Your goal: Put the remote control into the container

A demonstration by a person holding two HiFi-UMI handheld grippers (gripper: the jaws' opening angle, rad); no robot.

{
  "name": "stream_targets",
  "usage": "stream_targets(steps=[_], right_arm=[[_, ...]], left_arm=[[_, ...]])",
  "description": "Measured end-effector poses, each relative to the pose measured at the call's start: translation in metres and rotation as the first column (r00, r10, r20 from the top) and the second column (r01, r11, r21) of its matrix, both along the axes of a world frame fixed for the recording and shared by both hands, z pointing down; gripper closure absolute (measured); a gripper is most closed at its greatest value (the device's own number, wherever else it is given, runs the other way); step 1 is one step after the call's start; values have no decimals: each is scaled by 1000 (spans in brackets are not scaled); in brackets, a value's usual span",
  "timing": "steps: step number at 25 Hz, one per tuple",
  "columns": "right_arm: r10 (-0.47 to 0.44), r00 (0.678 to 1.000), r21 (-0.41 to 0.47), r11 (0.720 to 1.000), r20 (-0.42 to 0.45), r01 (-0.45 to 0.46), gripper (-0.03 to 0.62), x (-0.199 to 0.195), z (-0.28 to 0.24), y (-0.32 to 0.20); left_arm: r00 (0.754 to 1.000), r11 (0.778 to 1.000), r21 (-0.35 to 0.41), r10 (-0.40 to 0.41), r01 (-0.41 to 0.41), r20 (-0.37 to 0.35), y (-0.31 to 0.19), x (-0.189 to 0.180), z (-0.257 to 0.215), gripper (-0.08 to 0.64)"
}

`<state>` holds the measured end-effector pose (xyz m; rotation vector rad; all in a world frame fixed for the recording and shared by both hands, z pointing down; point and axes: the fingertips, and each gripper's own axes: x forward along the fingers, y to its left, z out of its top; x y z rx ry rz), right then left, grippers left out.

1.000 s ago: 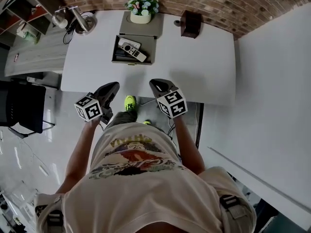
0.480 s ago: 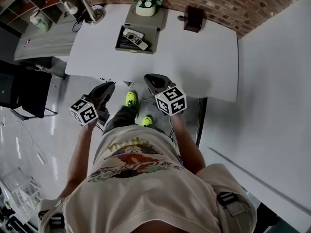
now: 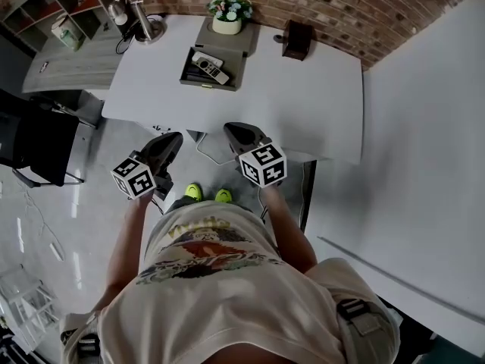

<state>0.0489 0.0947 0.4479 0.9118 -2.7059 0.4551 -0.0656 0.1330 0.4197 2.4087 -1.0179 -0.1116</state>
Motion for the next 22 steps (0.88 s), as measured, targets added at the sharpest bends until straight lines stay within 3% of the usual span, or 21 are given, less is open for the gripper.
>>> stream_targets(steps=[6, 22], right_arm=[[-9, 1000, 29, 1000, -17, 9, 583, -17, -17, -2], [26, 996, 58, 998, -83, -21, 583, -33, -26, -2]], left_arm=[[1000, 999, 42, 7, -8, 27, 0, -9, -8, 555], [998, 997, 55, 56, -55, -14, -8, -29, -9, 554]])
